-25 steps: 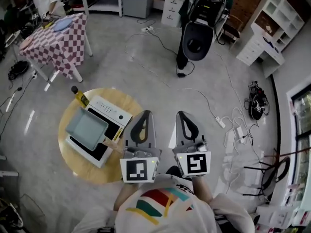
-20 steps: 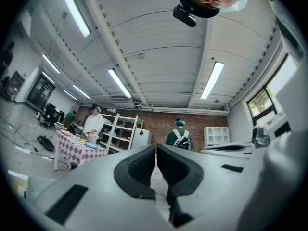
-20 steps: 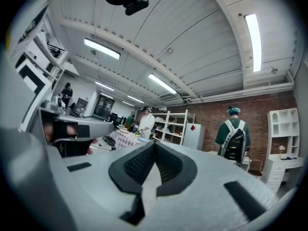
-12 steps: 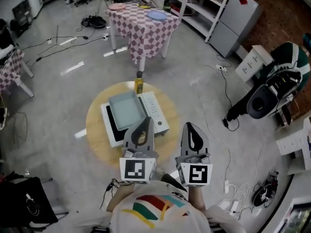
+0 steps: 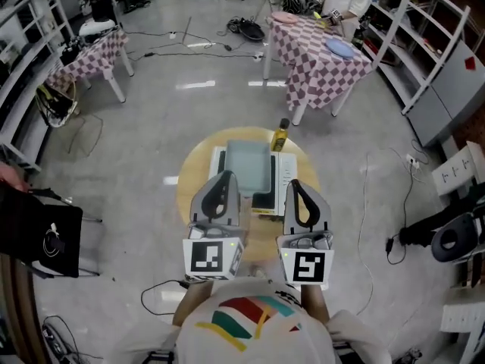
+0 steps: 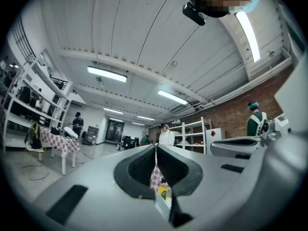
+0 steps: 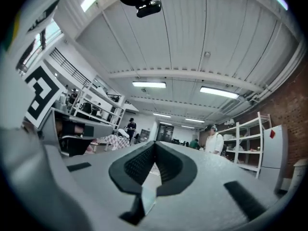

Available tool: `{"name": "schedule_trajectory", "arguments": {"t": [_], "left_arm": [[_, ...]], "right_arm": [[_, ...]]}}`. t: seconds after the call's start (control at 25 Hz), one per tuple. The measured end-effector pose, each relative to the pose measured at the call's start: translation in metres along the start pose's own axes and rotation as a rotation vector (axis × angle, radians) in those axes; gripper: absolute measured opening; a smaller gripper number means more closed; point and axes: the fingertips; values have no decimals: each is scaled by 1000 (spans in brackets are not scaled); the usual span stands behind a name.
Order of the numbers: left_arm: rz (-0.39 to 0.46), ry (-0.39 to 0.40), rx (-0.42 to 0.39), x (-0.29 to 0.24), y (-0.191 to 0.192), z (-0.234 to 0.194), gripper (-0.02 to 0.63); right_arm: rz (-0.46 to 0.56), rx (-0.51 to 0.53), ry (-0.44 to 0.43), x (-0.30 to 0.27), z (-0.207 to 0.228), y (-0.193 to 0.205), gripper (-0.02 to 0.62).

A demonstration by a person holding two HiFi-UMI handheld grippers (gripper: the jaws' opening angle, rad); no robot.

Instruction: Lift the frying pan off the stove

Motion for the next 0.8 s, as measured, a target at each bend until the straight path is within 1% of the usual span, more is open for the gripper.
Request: {"name": "schedule_trajectory", "arguments": {"t": [0.04,0.12,0.24,0.4,0.56,0.68,0.8], "left_arm": [[7,-38,-10,4,-6,-4,11],[25,-88,-28,9,-15,-11,11],[42,-137,-50,13,-19,-20,11],[20,-185,-60,22,-15,-26,11],[-9,-172,-43,28,-11,-35,11],[-38,-168,-54,27,-5,-43,11],[-64,-127,-19,16,10,-40,11]], "right_arm": [[10,-2,-30,-3,-3,-3,-2],[36,1,-69,-7,-7,-10,-2],[72,4,-102,-14,-12,-13,-2],[91,-19,-139,-15,-18,-14,-2],[82,-12,-137,-17,-32,-10,-2],[62,-46,-137,-20,-41,-6,-2],[49,-49,-128,-20,-35,0,-2]]}}
Point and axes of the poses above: the fingertips, and each gripper's own axes: x backward along the fingers, z to its right, y out of its underside, and after that the axes turned 7 degrees about x, right-handed
